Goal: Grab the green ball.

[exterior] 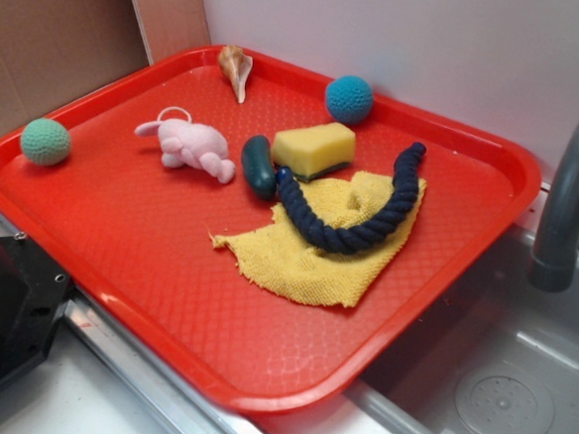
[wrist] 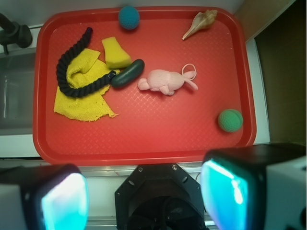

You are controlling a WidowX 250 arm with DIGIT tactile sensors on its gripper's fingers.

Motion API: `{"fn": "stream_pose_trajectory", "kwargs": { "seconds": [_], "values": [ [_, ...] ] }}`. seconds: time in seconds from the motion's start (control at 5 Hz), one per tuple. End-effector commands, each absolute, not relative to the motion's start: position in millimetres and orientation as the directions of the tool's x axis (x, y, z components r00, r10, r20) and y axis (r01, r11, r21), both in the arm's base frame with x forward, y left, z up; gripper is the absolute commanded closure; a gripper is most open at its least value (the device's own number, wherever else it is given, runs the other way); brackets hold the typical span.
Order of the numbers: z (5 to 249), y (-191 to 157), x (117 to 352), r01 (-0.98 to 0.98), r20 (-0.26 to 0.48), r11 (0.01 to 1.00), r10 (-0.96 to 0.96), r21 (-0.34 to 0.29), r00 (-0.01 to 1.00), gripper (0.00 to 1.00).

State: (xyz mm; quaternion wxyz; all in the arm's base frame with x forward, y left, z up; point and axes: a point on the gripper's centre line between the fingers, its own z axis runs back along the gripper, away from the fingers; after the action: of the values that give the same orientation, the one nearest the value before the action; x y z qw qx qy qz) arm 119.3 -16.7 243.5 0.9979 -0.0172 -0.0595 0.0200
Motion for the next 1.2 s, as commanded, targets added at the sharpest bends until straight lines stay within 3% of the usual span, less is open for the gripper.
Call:
{"fn": "stream_pose_trajectory", "kwargs": {
  "seconds": [0.0,0.2,0.4,0.6,0.8,1.0],
  "values": [
    [244,-17,119,-0.038,0.118,0.999,0.042,-0.037,0.992,0.0],
    [194,33,118,-0.285,0.043,0.959,0.285,-0.011,0.958,0.0],
    [164,80,114,-0.514,0.011,0.857,0.514,-0.036,0.858,0.0],
    [132,115,107,-0.698,0.019,0.716,0.698,-0.003,0.716,0.0],
    [91,140,111,-0.756,0.057,0.655,0.754,0.021,0.655,0.0],
    [67,153,112,-0.737,0.087,0.675,0.732,0.035,0.675,0.0]
  ]
}}
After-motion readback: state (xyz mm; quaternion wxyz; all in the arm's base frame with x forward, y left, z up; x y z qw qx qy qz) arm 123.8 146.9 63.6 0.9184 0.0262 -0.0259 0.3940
